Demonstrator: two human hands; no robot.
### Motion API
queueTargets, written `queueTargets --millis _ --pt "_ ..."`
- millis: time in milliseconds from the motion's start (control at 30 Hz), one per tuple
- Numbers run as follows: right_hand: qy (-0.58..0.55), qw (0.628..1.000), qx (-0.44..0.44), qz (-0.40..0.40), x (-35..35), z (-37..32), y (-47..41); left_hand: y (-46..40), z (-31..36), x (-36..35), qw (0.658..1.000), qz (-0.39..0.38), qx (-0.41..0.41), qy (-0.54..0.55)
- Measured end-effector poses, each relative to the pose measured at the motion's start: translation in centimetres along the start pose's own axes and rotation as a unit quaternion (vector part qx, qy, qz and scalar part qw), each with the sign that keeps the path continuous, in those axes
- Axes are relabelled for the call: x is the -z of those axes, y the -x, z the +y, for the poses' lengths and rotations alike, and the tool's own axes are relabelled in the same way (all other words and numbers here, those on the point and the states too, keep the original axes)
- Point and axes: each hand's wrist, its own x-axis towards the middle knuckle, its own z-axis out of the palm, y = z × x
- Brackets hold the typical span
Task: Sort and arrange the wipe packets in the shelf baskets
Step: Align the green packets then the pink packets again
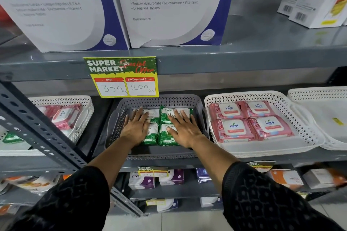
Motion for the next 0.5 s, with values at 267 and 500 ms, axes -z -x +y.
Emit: queueTargets --millis 267,500 --pt "-0.020 1.000 0.009 -0.006 0.11 -0.15 0.25 -0.10 -0.03 -0.02 1.000 0.004 -0.020 0.020" --pt "-0.018 1.000 0.015 -0.013 0.16 0.04 0.37 0.22 0.38 0.22 0.999 0.004 -0.012 0.032"
